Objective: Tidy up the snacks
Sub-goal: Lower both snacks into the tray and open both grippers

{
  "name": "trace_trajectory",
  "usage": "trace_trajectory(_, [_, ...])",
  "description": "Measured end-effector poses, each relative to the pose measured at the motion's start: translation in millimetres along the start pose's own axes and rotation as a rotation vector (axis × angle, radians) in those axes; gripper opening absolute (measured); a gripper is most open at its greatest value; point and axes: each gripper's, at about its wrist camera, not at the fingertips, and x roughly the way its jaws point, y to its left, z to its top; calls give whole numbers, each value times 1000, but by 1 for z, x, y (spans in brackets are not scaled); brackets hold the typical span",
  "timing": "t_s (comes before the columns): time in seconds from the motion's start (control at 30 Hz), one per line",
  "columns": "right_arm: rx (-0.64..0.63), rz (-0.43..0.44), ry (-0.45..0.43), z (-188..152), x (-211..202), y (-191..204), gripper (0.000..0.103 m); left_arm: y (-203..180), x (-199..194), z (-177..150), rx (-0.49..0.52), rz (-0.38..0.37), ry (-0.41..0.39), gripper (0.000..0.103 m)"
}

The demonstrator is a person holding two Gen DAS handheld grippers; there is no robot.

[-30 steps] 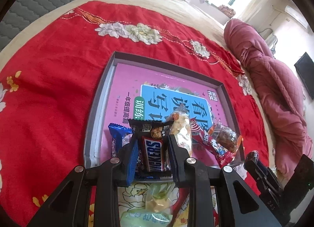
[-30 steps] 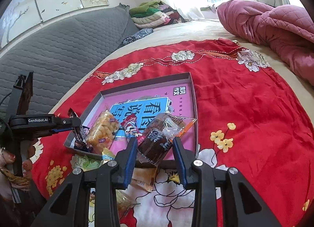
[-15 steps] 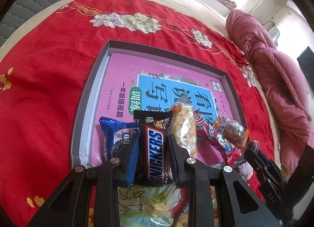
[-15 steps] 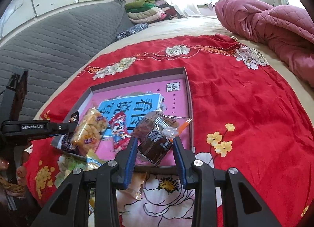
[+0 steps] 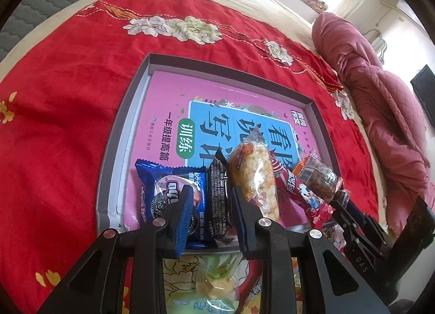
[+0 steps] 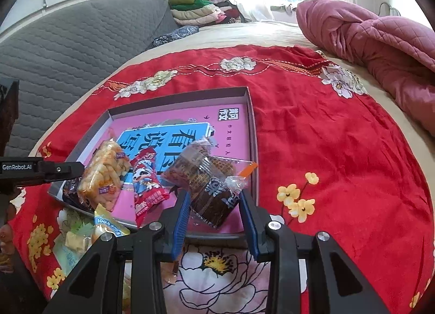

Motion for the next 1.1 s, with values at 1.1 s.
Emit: trace_trajectory(1.1, [47, 46, -22, 3, -9, -4, 40, -5, -19, -4, 30, -28, 0, 44])
